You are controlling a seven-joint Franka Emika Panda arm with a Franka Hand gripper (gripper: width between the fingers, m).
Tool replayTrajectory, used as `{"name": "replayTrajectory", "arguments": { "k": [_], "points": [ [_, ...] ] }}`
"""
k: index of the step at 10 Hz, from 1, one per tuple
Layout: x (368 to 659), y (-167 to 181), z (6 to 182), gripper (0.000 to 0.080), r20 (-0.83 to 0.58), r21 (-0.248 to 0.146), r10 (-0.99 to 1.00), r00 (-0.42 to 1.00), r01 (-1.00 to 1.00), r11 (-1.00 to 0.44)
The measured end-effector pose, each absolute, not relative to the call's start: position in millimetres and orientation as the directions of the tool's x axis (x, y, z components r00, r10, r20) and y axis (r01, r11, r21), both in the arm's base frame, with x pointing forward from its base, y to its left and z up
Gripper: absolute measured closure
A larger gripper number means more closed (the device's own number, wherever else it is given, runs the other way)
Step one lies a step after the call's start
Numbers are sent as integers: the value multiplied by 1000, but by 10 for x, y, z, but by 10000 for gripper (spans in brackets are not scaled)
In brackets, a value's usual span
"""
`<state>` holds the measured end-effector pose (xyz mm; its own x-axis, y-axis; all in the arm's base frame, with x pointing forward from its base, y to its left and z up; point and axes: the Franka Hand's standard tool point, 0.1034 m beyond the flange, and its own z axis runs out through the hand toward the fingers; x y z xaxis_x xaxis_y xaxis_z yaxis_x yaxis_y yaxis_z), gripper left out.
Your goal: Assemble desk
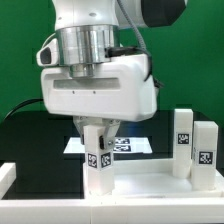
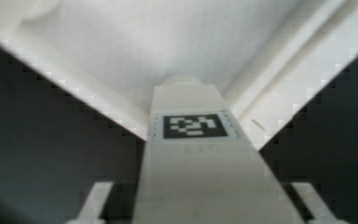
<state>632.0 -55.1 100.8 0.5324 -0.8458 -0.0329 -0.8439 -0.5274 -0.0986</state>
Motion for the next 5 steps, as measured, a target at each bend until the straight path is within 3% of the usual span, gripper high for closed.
{"name": "replayTrajectory", "arguments": {
  "k": [1, 3, 4, 5],
  "points": [
    [6336, -556, 1012, 512, -76, -107, -929, 363, -929, -354],
    [6341, -555, 1003, 512, -135, -83, -991, -18, -996, 30],
    [6341, -541, 999, 512, -144, -67, -977, -158, -983, 169],
    [6346, -502, 999, 512, -147, -61, -969, -198, -976, 208]
  ]
}}
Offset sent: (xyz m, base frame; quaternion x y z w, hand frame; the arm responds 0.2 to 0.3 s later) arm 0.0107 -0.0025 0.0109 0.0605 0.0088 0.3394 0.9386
